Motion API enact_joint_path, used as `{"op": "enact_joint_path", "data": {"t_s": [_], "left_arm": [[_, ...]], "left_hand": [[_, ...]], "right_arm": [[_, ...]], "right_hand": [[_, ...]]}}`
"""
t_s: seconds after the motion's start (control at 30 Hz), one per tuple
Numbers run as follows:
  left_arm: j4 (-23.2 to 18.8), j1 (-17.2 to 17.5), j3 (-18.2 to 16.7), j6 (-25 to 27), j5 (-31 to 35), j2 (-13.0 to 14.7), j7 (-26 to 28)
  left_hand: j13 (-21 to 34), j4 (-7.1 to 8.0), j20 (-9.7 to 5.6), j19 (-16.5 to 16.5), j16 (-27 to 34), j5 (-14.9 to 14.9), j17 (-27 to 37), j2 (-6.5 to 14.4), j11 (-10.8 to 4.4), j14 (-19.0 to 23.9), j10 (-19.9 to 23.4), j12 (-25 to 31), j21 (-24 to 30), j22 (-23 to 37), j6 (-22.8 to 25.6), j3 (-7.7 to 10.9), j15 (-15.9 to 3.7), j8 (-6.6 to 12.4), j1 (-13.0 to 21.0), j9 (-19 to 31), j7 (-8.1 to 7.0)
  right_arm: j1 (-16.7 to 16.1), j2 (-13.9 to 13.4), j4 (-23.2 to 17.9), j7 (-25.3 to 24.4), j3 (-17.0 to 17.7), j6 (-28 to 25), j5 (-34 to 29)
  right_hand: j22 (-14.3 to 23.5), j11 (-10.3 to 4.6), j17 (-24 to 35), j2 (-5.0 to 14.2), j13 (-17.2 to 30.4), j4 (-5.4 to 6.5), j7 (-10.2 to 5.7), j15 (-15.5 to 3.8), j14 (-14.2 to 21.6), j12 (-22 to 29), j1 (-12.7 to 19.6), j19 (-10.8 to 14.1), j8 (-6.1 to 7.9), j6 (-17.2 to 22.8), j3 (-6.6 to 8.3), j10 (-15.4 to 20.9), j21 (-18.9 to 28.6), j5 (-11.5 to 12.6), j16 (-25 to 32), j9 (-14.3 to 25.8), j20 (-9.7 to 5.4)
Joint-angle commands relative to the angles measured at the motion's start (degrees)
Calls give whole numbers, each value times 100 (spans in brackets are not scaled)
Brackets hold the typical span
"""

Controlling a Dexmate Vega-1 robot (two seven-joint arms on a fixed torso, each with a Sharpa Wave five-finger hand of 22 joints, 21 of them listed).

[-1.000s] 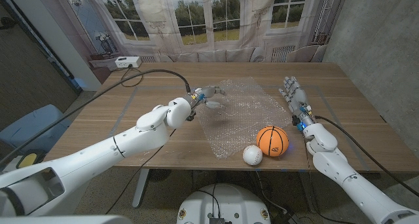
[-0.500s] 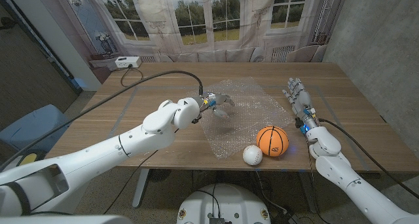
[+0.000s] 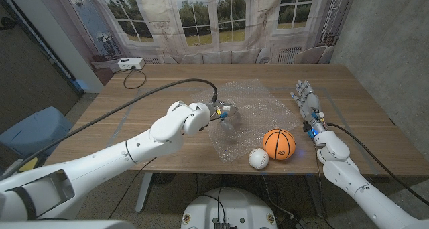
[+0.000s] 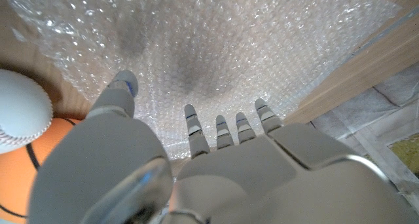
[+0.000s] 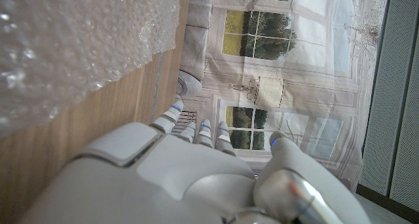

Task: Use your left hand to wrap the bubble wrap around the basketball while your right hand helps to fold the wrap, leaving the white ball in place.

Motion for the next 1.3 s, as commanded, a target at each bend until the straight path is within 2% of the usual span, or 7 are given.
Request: {"op": "enact_joint_path", "data": {"t_s": [0.03,0.3,0.57,0.77,1.13,1.23,1.3], "left_arm": [[16,125,-140,-445,223,-177,-817],[-95,284,-28,-828,1023,-167,-748],[-128,783,-204,-1239,1660,-32,-71],[-15,1070,-356,-1440,1813,-18,274],[288,1524,-664,-1774,1915,160,1663],[393,1639,-718,-1801,1938,184,2118],[487,1755,-772,-1766,1932,182,2580]], "left_hand": [[14,19,-18,-46,29,65,19,-37,19,-47,-35,32,-10,12,91,-65,36,43,46,33,27],[18,76,-53,-106,44,98,21,-69,25,-66,-80,36,-36,12,47,-231,34,42,22,86,259],[21,118,-101,-76,108,92,20,-26,-129,97,-28,74,-23,12,-155,-363,-78,-28,28,117,177],[18,99,-150,10,143,72,12,85,-260,263,208,159,7,10,176,-402,-201,127,191,127,180],[-8,15,-328,590,284,-277,-12,551,-658,1245,1341,401,162,1,1579,-345,-689,774,1112,102,417],[-19,5,-406,851,302,-590,-17,846,-724,1623,1809,452,228,6,2573,-274,-868,1171,1530,93,551],[-21,-45,-479,1112,323,-678,-16,1237,-796,1907,2257,525,311,13,3263,-97,-975,1425,1989,82,755]], "right_arm": [[-30,10,-28,-79,24,-4,-11],[-87,48,-15,-110,55,68,6],[-106,87,34,-114,56,87,29],[-115,95,27,-153,53,80,10],[-158,57,-75,-351,56,19,-107],[-163,49,-94,-403,53,2,-142],[-159,46,-103,-423,51,-10,-151]], "right_hand": [[9,20,16,35,24,-40,-55,-14,-2,25,0,52,41,14,16,7,16,17,36,12,3],[9,31,16,43,24,-40,-61,-13,5,36,-4,59,41,19,16,40,17,20,36,12,-1],[9,49,17,50,24,-40,-62,-3,12,49,-9,59,42,23,14,84,15,22,36,11,-1],[9,50,17,52,25,-41,-60,1,11,47,-11,62,40,21,13,87,15,23,33,11,-1],[9,50,17,53,25,-44,-68,8,9,44,-13,63,39,21,10,91,14,24,31,11,3],[9,51,16,54,25,-45,-72,8,10,43,-13,61,39,20,10,90,13,25,30,11,3],[9,63,16,54,25,-46,-70,7,11,45,-12,62,38,20,10,97,13,25,30,11,3]]}}
